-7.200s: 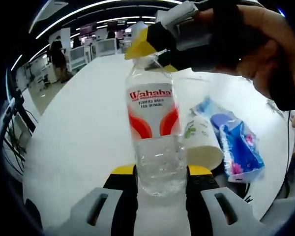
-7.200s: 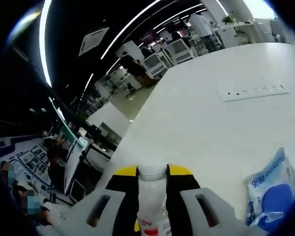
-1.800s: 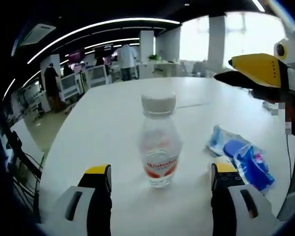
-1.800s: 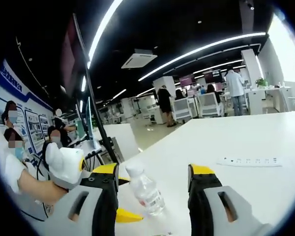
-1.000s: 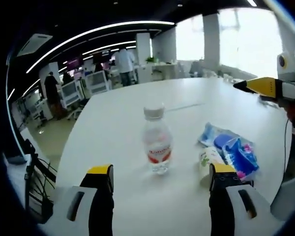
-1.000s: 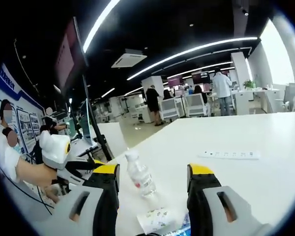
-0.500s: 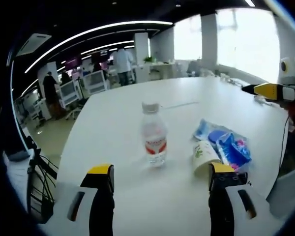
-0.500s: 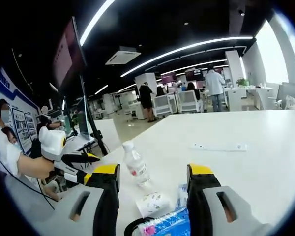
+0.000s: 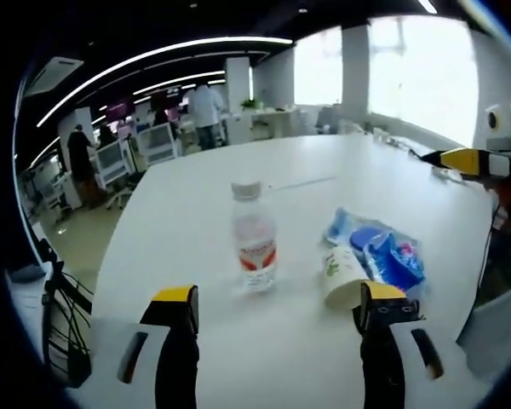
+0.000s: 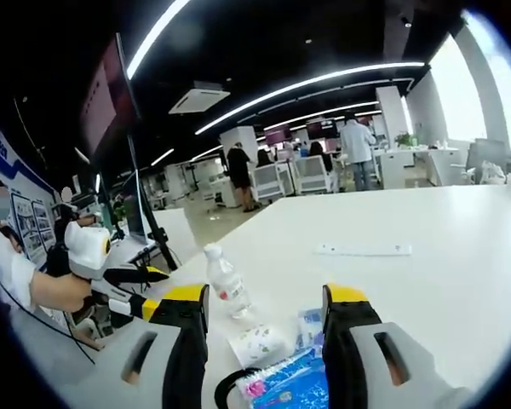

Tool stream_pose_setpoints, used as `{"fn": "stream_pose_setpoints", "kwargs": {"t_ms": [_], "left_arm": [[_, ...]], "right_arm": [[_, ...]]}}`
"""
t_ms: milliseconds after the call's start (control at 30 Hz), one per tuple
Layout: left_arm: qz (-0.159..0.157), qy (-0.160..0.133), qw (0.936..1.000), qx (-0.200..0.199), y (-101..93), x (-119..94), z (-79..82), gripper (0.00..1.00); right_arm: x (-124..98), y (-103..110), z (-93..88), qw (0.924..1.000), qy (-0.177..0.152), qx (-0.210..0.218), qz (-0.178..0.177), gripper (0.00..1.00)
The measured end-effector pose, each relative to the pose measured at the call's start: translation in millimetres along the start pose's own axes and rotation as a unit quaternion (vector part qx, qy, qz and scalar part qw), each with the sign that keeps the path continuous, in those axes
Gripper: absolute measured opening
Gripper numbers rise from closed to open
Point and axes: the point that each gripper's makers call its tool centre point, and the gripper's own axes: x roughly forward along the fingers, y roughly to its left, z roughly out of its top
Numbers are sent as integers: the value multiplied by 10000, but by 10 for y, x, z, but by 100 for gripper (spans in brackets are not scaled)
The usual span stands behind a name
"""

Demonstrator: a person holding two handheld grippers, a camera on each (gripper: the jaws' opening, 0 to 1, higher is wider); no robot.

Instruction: Arrange the tabletop items into an orderly group along one side of the table until the central work area is clear of visible clutter.

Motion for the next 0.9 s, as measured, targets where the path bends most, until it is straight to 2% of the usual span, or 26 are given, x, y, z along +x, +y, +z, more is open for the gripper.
{"fn": "stream_pose_setpoints", "kwargs": {"t_ms": [200,367,533,567,633,767,900], "left_arm": [[-191,54,9998,-52,-70,-49,-53,75],[-320,163,9994,27,-113,-57,-170,74],[-383,286,9988,-98,-165,-56,-250,72],[-440,306,9985,-57,-202,-44,-259,72],[-470,335,9983,0,-226,-32,-263,72],[-547,344,9978,-172,-286,-55,-270,71],[-604,437,9972,-14,-263,-3,-329,71]], "right_arm": [[-13,-6,-15,9999,101,-114,2,51],[-68,-3,-64,9987,330,-360,162,51],[-120,-67,-161,9960,627,-592,220,51],[-138,-78,-196,9935,745,-814,282,51],[-138,-81,-260,9908,893,-941,399,51],[-115,-68,-396,9822,1245,-1249,643,52],[-55,-12,-462,9723,1424,-1658,831,52]]}}
